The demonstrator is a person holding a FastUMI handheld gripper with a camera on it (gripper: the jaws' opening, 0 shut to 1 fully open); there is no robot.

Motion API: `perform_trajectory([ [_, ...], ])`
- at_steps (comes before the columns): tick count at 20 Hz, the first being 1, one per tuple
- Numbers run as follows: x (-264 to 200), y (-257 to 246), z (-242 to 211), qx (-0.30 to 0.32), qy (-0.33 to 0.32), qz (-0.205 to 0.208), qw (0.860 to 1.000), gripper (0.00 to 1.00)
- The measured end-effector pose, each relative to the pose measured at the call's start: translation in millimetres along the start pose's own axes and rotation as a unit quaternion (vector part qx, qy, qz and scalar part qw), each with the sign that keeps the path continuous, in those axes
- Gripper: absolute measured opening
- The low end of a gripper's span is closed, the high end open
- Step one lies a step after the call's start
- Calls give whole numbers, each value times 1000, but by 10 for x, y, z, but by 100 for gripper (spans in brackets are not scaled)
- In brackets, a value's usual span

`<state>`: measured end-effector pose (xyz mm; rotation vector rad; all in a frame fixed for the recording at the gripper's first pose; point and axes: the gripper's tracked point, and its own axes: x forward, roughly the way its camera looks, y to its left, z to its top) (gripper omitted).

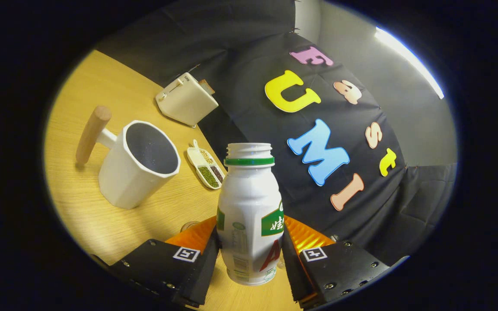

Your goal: Take the bottle from table, then pour the juice into the cup, finally place the bottle on the coaster

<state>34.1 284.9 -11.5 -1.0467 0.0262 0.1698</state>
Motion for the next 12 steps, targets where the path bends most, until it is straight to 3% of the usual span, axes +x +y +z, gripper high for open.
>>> perform_trajectory([
  [12, 58, 0, 73, -98, 7, -3, 995, 71],
])
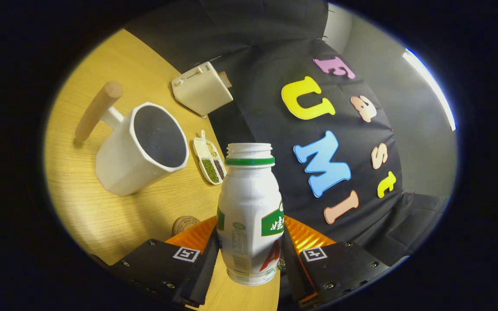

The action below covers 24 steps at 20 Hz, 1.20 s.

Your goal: Take the bottle from table, then pour the juice into the cup, finally place the bottle on the coaster

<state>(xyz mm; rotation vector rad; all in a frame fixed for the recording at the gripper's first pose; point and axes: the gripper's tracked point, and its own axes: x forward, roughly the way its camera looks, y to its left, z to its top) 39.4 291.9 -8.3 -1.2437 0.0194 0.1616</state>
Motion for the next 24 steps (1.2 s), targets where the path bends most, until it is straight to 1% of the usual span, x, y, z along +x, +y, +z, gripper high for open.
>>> perform_trajectory([
  [4, 0, -22, 38, -38, -3, -10, 999, 71],
  [8, 25, -31, 65, -63, -6, -14, 998, 71],
  [13, 6, -78, 116, -110, -10, -30, 993, 71],
  [17, -17, -93, 134, -131, -14, -36, 991, 71],
  [24, -10, -78, 137, -159, -10, -32, 987, 71],
])
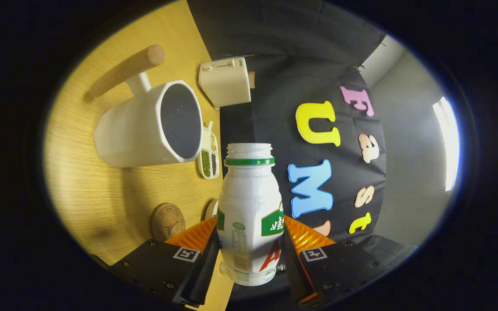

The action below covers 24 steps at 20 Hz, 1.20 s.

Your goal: Take the bottle from table, then pour the juice into the cup, finally place the bottle on the coaster

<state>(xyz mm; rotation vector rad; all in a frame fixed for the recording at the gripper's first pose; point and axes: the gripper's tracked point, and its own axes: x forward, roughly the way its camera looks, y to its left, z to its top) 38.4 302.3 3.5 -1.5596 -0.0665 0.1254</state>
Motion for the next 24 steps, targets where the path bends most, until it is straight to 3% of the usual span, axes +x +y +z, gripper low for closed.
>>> perform_trajectory([
  [24, -35, -88, 128, -125, -2, 2, 992, 71],
])
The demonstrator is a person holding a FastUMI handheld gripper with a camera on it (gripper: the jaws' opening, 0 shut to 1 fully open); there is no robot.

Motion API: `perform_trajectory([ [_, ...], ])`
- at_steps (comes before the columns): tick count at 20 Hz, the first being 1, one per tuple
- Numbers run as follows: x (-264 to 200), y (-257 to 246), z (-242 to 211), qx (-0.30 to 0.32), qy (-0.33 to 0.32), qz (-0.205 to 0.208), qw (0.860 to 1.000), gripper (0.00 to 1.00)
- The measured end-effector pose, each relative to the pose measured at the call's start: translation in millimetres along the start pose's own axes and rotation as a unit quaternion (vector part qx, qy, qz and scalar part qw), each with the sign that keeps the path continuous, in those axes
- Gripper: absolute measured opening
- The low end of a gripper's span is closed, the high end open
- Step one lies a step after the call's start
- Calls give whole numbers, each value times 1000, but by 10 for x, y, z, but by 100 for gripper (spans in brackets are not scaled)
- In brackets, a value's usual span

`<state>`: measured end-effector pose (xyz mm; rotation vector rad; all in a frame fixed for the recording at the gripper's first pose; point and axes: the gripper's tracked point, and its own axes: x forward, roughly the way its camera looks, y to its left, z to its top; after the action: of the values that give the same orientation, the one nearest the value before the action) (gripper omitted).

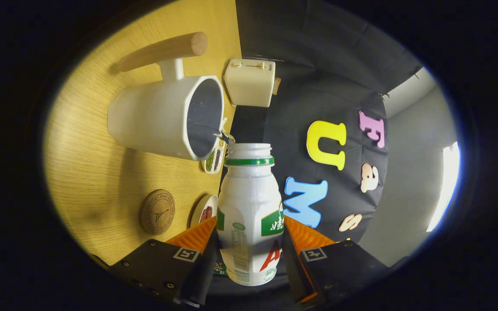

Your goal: Take the bottle from table, then pour the juice into the cup, finally place the bottle on the coaster

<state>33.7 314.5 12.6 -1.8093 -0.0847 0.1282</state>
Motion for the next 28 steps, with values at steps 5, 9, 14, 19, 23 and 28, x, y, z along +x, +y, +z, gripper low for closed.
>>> perform_trajectory([
  [5, 19, -25, 4, -17, 2, -2, 1000, 71],
  [9, 23, -57, 2, -29, 3, -8, 1000, 71],
  [14, 16, -141, -4, -39, 0, -17, 999, 71],
  [19, 23, -247, -17, -53, 2, -25, 998, 71],
  [23, 6, -328, -44, -70, 2, -34, 997, 71],
  [28, -4, -412, -61, -86, 3, -43, 995, 71],
])
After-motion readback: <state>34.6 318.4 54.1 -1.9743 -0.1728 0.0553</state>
